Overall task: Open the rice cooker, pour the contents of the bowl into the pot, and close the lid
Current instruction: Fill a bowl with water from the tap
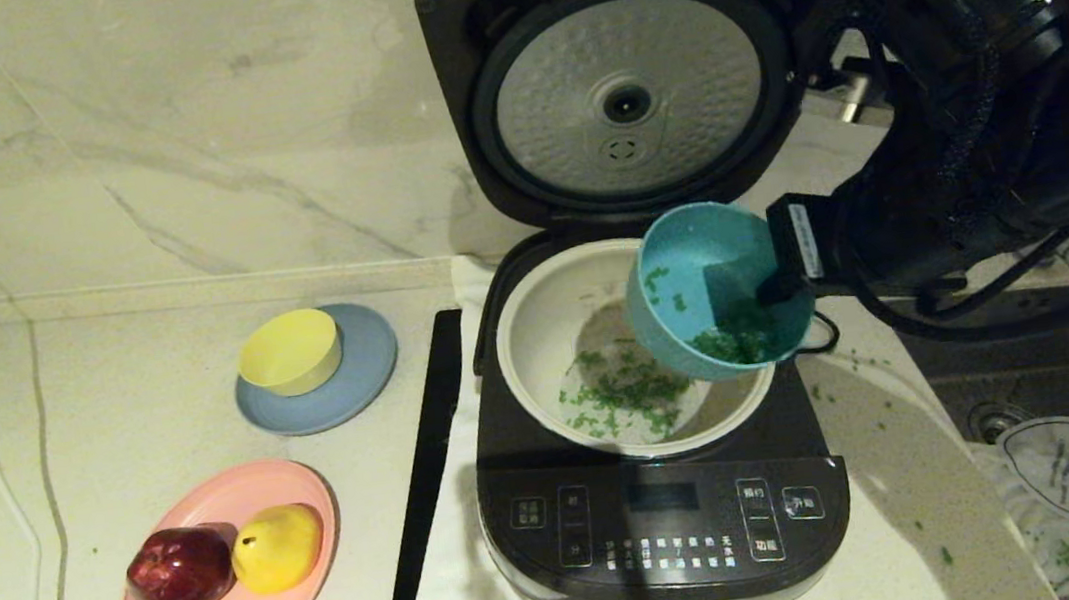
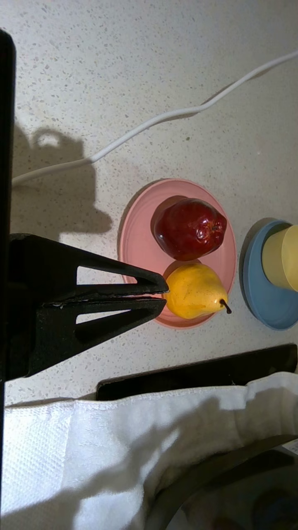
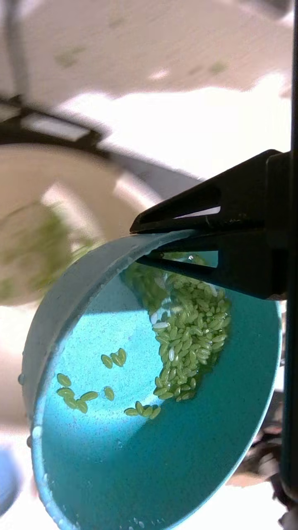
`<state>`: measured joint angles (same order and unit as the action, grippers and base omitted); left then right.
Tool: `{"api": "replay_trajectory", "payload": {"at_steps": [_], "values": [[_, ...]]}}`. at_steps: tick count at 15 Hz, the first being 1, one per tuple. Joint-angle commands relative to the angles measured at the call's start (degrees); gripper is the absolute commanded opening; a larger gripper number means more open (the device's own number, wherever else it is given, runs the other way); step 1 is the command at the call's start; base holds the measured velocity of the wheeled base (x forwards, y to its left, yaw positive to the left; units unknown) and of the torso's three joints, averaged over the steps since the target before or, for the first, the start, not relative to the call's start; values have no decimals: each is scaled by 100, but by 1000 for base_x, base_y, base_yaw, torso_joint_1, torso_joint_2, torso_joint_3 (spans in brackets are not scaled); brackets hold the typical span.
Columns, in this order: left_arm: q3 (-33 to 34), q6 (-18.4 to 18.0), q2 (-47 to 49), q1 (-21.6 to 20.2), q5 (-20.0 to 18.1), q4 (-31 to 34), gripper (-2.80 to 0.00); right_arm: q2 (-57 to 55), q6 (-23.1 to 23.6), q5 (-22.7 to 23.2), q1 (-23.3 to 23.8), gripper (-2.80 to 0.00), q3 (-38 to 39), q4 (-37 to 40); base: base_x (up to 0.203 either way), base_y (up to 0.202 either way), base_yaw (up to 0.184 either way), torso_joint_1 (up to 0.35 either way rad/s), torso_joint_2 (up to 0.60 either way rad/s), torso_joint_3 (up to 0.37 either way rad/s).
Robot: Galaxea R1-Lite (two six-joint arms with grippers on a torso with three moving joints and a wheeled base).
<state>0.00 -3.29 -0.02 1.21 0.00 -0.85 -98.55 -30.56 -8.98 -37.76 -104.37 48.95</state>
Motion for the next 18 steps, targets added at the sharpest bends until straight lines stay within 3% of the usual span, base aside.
{"api": "replay_trajectory", "payload": {"at_steps": [1,5,10,18], "values": [[53,4,-15,2,0,-3,-280,233,0,11,101,-280,-31,442,0,0,0,0,0,0],[53,0,-15,-4,0,-3,-280,709,29,324,851,-280,49,1053,0,0,0,0,0,0],[53,-1,-15,2,0,-3,-280,951,136,1054,2730,-280,767,1206,0,0,0,0,0,0],[53,2,-15,2,0,-3,-280,442,447,2054,6126,-280,2235,-352,0,0,0,0,0,0]]}}
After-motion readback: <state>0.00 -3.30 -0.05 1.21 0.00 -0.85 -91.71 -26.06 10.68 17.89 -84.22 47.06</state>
